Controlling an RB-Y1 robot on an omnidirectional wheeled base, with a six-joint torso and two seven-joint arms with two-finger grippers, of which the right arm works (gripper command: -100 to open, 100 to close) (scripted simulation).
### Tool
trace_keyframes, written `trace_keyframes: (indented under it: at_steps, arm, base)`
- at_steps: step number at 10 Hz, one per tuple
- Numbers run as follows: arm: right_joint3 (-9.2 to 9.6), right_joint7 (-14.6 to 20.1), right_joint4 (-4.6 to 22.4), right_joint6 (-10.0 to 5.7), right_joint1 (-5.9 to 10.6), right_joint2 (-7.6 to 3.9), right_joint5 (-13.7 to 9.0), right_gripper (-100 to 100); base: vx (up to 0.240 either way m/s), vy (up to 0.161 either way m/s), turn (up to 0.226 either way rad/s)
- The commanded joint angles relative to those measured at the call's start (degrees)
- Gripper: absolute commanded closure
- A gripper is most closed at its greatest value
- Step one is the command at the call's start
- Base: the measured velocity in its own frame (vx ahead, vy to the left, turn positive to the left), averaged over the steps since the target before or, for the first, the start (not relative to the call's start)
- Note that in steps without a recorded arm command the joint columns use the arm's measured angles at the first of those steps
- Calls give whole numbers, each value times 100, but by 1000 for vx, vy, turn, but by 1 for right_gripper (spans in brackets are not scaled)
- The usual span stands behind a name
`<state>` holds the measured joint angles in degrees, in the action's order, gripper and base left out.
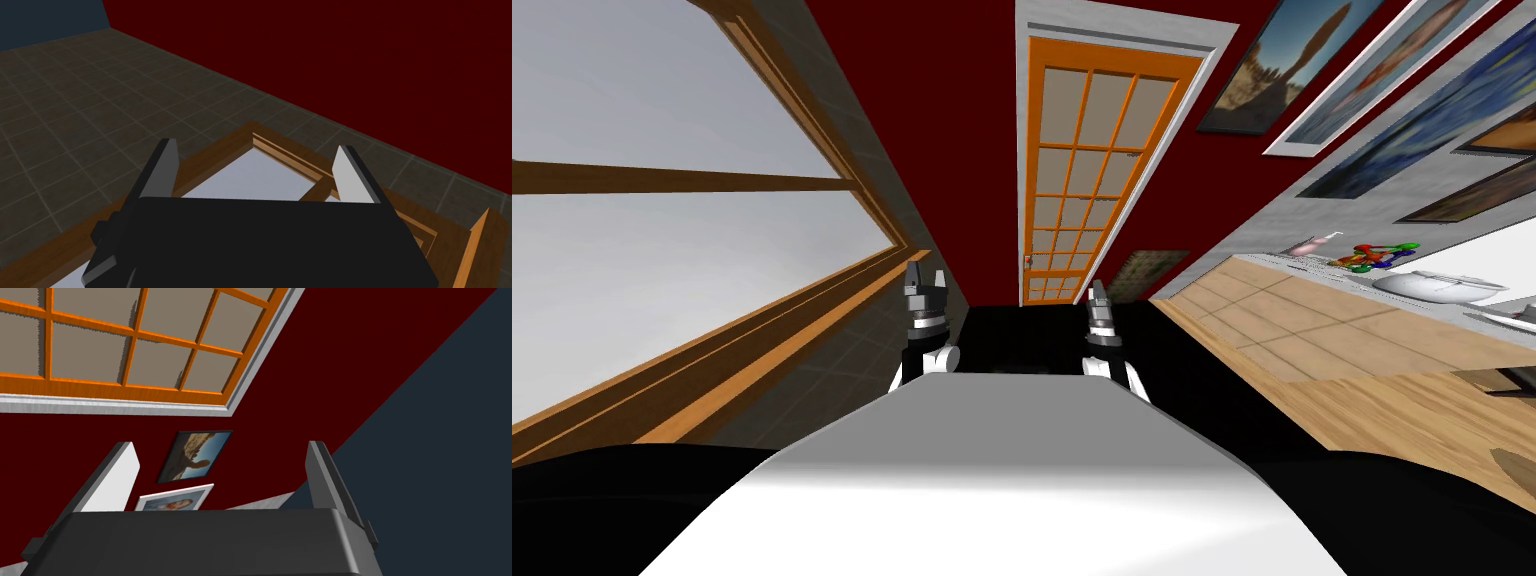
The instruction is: Pull the door open
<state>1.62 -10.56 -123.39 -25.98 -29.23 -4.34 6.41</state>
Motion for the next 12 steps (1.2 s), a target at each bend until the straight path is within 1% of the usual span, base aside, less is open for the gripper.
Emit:
trace_keyframes:
  at_steps: [1,2,3,5,6,7,8,9,12]
  arm:
    - [-61,-121,164,-94,19,-55,62,-100]
    - [-96,-239,302,-165,32,-82,133,-100]
    - [-114,-302,375,-204,39,-95,171,-100]
    - [-189,-556,669,-357,67,-143,325,-100]
    - [-207,-619,743,-396,74,-156,363,-100]
    - [-249,-760,905,-481,90,-170,448,-100]
    - [-269,-831,986,-524,97,-178,491,-100]
    - [-310,-972,1148,-609,113,-192,576,-100]
    - [-373,-1189,1398,-741,137,-210,707,-100]
  base:
    - [133,97,-4]
    - [134,79,-3]
    - [140,67,-3]
    - [172,95,-4]
    - [169,98,-1]
    - [148,93,-4]
    - [135,73,-5]
    - [161,66,-2]
    - [120,83,-3]
